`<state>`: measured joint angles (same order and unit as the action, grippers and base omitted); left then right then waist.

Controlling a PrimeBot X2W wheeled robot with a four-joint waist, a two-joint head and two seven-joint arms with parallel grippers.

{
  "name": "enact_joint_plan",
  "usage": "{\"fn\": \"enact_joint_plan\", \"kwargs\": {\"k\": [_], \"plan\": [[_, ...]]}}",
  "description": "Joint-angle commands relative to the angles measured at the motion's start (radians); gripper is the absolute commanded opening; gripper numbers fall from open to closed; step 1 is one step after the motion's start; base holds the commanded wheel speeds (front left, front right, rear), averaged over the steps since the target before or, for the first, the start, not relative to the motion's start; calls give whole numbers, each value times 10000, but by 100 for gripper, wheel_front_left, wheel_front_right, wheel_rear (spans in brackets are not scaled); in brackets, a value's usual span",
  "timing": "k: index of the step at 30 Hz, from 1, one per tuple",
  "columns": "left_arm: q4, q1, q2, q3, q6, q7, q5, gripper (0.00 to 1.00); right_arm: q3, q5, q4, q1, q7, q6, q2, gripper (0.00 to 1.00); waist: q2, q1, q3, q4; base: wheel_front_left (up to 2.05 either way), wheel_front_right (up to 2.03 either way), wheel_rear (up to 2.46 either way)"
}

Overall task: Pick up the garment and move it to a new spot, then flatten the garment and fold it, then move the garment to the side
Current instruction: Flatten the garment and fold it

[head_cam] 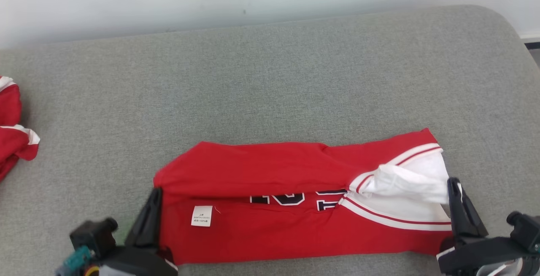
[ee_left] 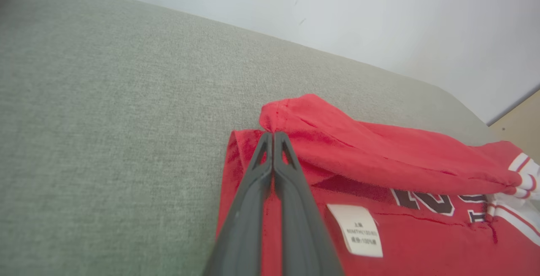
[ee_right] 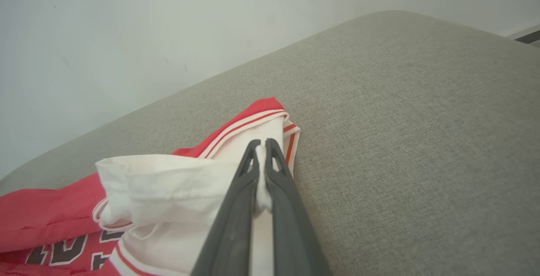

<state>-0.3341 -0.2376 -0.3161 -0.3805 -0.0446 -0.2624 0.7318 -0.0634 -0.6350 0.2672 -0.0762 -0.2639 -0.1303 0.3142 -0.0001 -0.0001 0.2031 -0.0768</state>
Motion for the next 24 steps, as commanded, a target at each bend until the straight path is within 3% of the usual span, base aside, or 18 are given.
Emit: {"fn": "enact_joint_plan", "kwargs": {"k": [1, 14, 15, 16, 17, 18, 24], "plan": [[10, 285, 134, 95, -75, -32, -126, 0, 54, 8, 78, 171, -2, -12, -99, 0, 1, 1, -38, 51, 0, 0, 0], [-595, 1006, 931, 591, -338, -32, -757, 0, 16, 357, 1293, 105, 2, -12, -84, 0, 1, 1, -319, 115, 0, 0, 0], [-682, 1012, 985, 606, -330, -32, -868, 0, -26, 330, 1369, 86, 14, -12, -82, 16, 1, 1, -337, 127, 0, 0, 0], [-710, 972, 1017, 666, -330, -34, -1009, 26, -36, 324, 1422, 50, 12, -12, -61, 85, 1, 1, -355, 141, 0, 0, 0], [-735, 961, 1048, 740, -316, -34, -1142, 78, -92, 293, 1449, 24, 11, -12, -54, 100, 1, 1, -375, 151, 0, 0, 0], [-768, 978, 1103, 817, -310, -34, -1210, 100, -110, 277, 1449, 15, 10, -12, -61, 100, 1, 1, -404, 163, 0, 0, 0], [-42, 1293, 1446, 1828, -269, -34, -2427, 100, 81, 339, 1097, -70, 3, -12, 32, 100, 1, 1, -557, 187, 0, 0, 0]]}}
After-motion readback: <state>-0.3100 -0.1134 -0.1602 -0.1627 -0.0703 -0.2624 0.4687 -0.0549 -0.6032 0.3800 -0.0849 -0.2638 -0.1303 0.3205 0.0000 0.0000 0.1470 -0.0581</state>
